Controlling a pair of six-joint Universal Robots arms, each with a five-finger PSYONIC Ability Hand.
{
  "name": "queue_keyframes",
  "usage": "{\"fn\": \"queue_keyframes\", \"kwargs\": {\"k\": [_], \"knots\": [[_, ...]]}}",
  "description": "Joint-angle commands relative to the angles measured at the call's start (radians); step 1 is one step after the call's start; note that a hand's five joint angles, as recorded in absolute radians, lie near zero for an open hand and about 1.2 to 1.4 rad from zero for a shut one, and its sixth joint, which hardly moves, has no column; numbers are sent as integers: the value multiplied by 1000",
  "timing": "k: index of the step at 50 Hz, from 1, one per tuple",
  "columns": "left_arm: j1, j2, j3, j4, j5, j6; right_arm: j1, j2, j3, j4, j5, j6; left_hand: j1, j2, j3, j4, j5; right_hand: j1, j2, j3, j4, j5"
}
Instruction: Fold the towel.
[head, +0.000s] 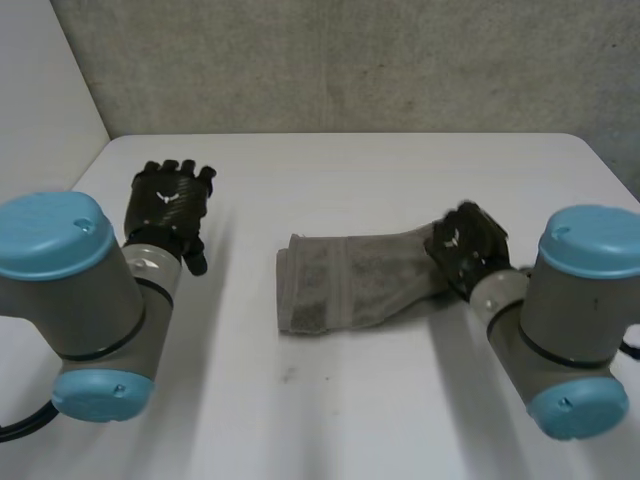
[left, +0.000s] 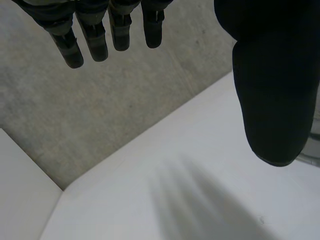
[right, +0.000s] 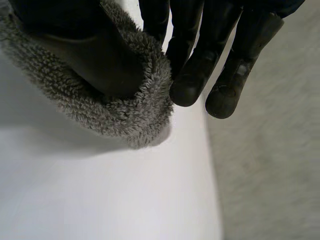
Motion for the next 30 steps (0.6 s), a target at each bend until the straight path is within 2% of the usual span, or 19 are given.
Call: {"fn": "queue_keyframes", "kwargs": {"k": [1,4,6,10,14,16,17,18,19,21,22,24,25,26,27,29,30], "knots": [[2,14,41,6,11,-5,244,155,-227,-25,-157,-52,5,9,8,10,-22,95,121,64,59,57],[-1,14,55,8,11,-14,286,200,-262,-19,-197,-54,5,9,8,10,-22,95,121,64,59,57],[-4,14,59,8,11,-21,341,281,-300,-4,-276,-74,5,9,8,10,-22,95,121,64,59,57],[-4,13,70,8,9,-43,380,339,-331,10,-315,-115,5,9,8,10,-22,95,121,64,59,57],[-11,11,66,8,11,-71,381,342,-343,19,-300,-121,5,9,8,10,-22,46,72,15,10,8],[-15,11,67,8,11,-74,369,300,-326,12,-239,-69,5,9,8,10,-22,-857,-830,-888,-892,-894],[-15,10,67,8,13,-75,369,299,-326,12,-238,-69,5,9,8,10,-22,-861,-835,-892,-897,-899],[-16,6,70,8,14,-75,355,261,-312,9,-190,-7,5,9,8,10,-22,-1053,-1027,-1084,-1089,-1091],[-16,6,70,8,14,-75,355,261,-312,9,-189,-6,5,9,8,10,-22,-1055,-1029,-1086,-1091,-1092],[-27,-3,92,14,14,-77,305,183,-285,-7,-116,194,5,9,8,10,-22,-1127,-1101,-1158,-1163,-1164],[-27,-3,92,14,14,-77,305,183,-285,-7,-116,195,5,9,8,10,-22,-1127,-1101,-1158,-1163,-1164],[-38,-9,107,15,14,-83,239,94,-256,-8,-90,453,5,9,8,10,-22,-1127,-1101,-1158,-1163,-1164],[-47,-21,124,14,14,-93,239,94,-256,-8,-90,454,5,9,8,10,-22,-1127,-1101,-1158,-1163,-1164],[-56,-36,141,14,13,-107,207,56,-245,1,-91,579,5,9,8,10,-22,-1127,-1101,-1158,-1163,-1164],[-56,-36,141,14,13,-107,206,55,-245,1,-91,580,5,9,8,10,-22,-1127,-1101,-1158,-1163,-1164],[-73,-61,165,14,14,-142,150,25,-233,48,-93,786,5,9,8,10,-22,-1127,-1101,-1158,-1163,-1164],[-73,-61,165,14,14,-143,150,25,-232,48,-93,787,5,9,8,10,-22,-1127,-1101,-1158,-1163,-1164]]}}
